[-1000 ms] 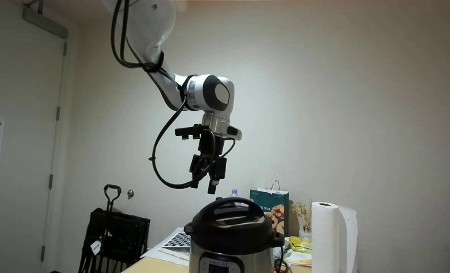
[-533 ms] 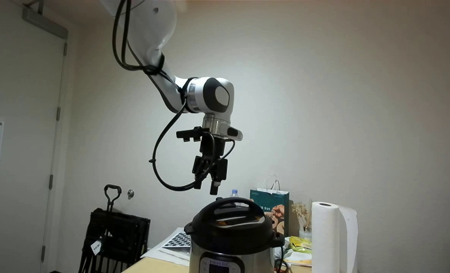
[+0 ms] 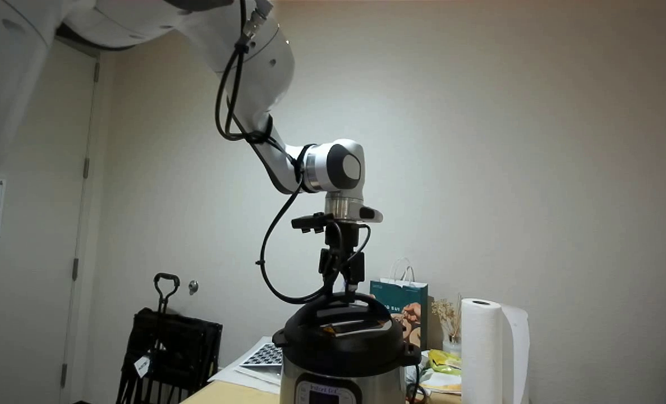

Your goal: Remove the black lid from the rice cooker and put it on the table

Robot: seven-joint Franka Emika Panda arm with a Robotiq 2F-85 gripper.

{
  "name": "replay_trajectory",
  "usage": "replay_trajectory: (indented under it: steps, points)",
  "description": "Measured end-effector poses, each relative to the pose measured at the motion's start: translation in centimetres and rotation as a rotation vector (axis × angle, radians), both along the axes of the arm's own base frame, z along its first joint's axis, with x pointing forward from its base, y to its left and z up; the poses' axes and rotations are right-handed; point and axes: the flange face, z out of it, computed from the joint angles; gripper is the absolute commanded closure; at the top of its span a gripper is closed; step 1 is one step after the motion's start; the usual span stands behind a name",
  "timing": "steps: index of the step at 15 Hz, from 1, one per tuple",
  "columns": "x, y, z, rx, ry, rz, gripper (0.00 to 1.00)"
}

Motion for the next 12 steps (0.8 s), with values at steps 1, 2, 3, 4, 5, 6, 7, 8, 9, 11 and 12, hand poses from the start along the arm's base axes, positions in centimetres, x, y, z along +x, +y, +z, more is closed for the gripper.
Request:
replay_trajectory:
  steps: [1, 2, 3, 4, 5, 6, 7, 8, 9, 11, 12]
  points:
    - [0.3, 0.0, -0.1, -0.001, -0.001, 0.000, 0.00]
    - [0.4, 0.0, -0.1, -0.001, 0.000, 0.001, 0.00]
    - [0.4, 0.1, -0.2, -0.001, 0.001, 0.002, 0.00]
    - [0.4, 0.2, -0.3, 0.000, 0.004, 0.003, 0.00]
    - [0.5, 0.2, -0.6, 0.001, 0.008, 0.004, 0.25]
    - [0.5, 0.3, -1.0, 0.001, 0.016, 0.005, 0.26]
    - [0.6, 0.3, -1.4, 0.001, 0.024, 0.006, 0.32]
    - [0.8, 0.3, -1.9, 0.001, 0.033, 0.006, 0.40]
    - [1.1, 0.3, -2.5, 0.001, 0.043, 0.006, 0.46]
    - [1.6, 0.5, -2.9, 0.006, 0.046, 0.007, 0.58]
    - [1.9, 0.6, -2.9, 0.007, 0.046, 0.008, 0.66]
